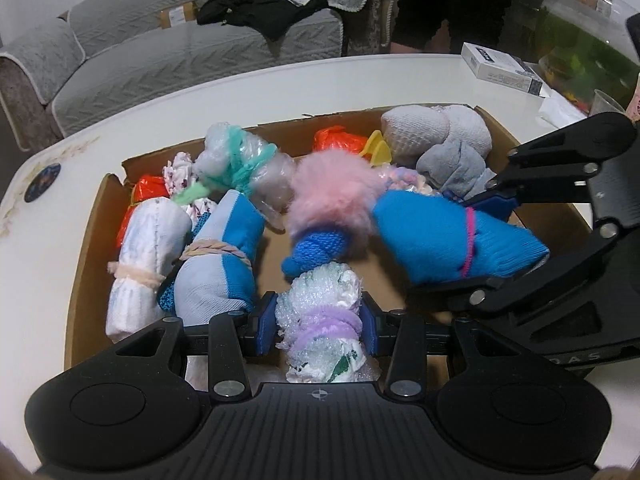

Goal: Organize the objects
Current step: 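Carry the blue sock and mesh bundle into the box and open both tools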

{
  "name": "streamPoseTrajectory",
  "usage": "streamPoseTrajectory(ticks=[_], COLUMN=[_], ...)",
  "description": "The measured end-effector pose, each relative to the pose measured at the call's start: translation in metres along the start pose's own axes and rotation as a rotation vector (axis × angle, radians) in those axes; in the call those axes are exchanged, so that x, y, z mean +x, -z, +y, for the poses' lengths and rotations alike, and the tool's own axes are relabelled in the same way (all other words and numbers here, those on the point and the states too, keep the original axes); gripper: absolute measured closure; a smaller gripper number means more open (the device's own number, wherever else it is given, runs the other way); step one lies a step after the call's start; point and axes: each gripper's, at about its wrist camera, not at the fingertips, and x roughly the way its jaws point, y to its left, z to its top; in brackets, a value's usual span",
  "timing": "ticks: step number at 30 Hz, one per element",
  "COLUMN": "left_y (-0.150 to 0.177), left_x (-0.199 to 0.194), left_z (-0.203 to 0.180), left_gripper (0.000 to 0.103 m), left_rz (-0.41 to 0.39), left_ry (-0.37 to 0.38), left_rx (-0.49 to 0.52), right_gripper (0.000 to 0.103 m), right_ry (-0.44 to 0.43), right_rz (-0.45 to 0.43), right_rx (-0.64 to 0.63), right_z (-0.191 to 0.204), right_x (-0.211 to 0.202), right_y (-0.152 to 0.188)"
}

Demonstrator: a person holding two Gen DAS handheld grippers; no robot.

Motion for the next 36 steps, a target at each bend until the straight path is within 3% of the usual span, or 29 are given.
streamPoseTrajectory(ticks=[5, 19, 25, 36], left_y=[0.001, -0.001, -0.003, -0.005], left_x=[0.000, 0.002, 0.002, -0.004], left_z=[0.001, 0.001, 0.001, -0.004], left_gripper=[0.054, 0.050, 0.045, 0.030], left_rz=[0.000, 0.010, 0.030, 0.028], left_ry=[0.003, -0.001, -0.001, 0.007], left_rx=[0.012, 0.012, 0.008, 0.000], right_gripper=[0.058, 0.055, 0.053, 0.041], right_ry=[-0.037, -0.030, -0.023, -0.011], right_rz=[0.011, 0.046, 0.061, 0.059], right_rx=[-0.048, -0.091, -0.097, -0.066], right_z=[0.002, 0.000, 0.001, -0.007], right_x=[0.003, 0.009, 0.009, 0.000], right_y=[0.001, -0.002, -0.003, 0.003])
